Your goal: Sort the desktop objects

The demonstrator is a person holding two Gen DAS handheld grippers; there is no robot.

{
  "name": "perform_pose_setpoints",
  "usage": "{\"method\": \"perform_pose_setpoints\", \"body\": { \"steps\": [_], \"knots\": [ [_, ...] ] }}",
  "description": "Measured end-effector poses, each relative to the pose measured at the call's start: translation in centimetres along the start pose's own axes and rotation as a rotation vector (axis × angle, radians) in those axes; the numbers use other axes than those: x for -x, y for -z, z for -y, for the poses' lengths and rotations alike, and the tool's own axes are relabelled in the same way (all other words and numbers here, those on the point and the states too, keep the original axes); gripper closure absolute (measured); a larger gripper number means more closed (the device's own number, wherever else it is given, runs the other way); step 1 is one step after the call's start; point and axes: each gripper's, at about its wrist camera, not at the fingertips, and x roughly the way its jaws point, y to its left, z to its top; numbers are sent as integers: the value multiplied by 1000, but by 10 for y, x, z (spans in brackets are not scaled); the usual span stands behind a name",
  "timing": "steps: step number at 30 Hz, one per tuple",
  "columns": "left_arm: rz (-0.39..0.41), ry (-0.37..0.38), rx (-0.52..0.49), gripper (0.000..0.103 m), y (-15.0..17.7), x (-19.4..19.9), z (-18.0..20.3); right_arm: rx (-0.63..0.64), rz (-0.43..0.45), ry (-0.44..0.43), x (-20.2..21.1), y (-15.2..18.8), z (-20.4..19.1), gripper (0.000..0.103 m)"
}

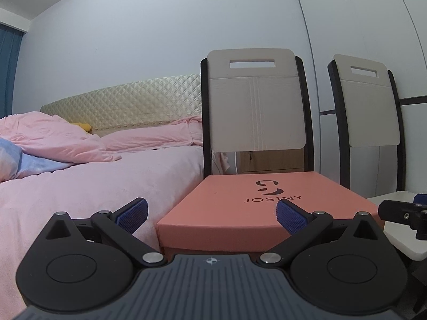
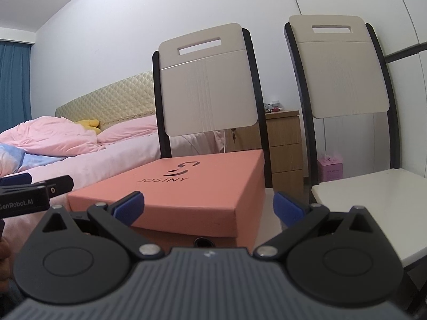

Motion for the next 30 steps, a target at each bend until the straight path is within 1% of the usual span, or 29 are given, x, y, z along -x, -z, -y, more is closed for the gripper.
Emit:
{"method": "perform_pose_setpoints", "body": {
  "steps": [6,8,15,24,30],
  "knots": [
    [-16,-13,3,0,2,-2,0,1,8,12,0,2,-2,0],
    [-13,-5,13,0,2,-2,-2,-1,12,14,0,2,-1,0],
    [-14,6,-8,0,4,-2,3,8,6,27,-2,3,-3,0],
    [-14,0,-4,0,3,-1,1,13,6,34,0,3,-2,0],
    [-13,-8,-19,0,4,-1,4,16,-2,35,0,4,-3,0]
  ]
}}
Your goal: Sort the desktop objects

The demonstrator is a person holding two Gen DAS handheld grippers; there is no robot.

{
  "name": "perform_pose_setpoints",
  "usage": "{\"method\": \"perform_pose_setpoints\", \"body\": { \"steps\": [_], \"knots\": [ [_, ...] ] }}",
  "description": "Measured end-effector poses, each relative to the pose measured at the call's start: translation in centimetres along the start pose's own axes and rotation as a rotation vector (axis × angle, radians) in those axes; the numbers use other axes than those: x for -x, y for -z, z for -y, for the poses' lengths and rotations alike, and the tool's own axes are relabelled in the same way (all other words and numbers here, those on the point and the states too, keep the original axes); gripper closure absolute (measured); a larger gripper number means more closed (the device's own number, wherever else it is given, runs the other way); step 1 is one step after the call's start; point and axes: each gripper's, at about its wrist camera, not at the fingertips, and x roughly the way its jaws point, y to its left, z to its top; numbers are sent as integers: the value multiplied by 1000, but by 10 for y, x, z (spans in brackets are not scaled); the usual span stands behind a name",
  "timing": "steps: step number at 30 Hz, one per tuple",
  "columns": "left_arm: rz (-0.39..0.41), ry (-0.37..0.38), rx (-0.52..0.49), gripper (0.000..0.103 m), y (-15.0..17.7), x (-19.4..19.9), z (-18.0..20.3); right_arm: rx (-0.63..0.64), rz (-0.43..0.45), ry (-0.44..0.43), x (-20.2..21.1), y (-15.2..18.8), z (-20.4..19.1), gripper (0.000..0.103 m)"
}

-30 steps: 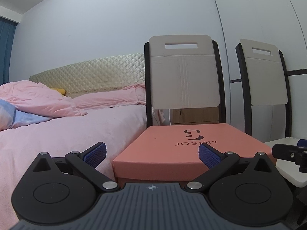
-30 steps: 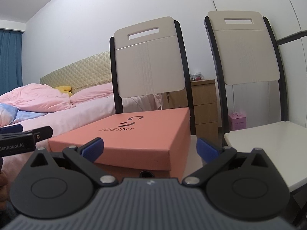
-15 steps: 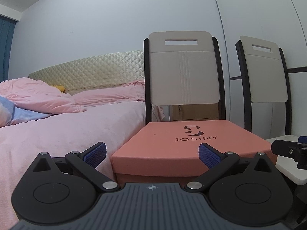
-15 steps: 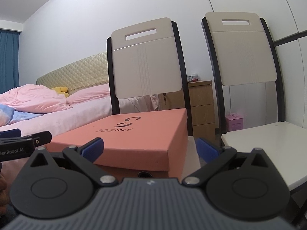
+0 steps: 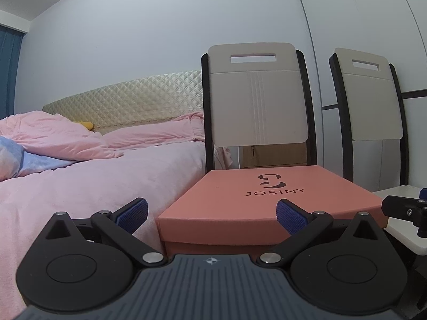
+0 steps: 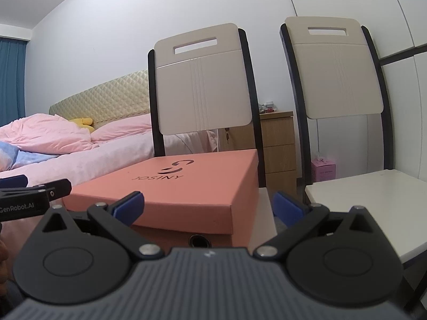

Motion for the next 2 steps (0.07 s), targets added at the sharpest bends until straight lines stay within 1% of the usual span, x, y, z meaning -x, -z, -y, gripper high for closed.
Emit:
{"method": "perform_pose_setpoints", "body": {
  "steps": [2],
  "knots": [
    [1,-4,0,0,0,0,0,-1,-1,2,0,0,0,0]
  ]
}}
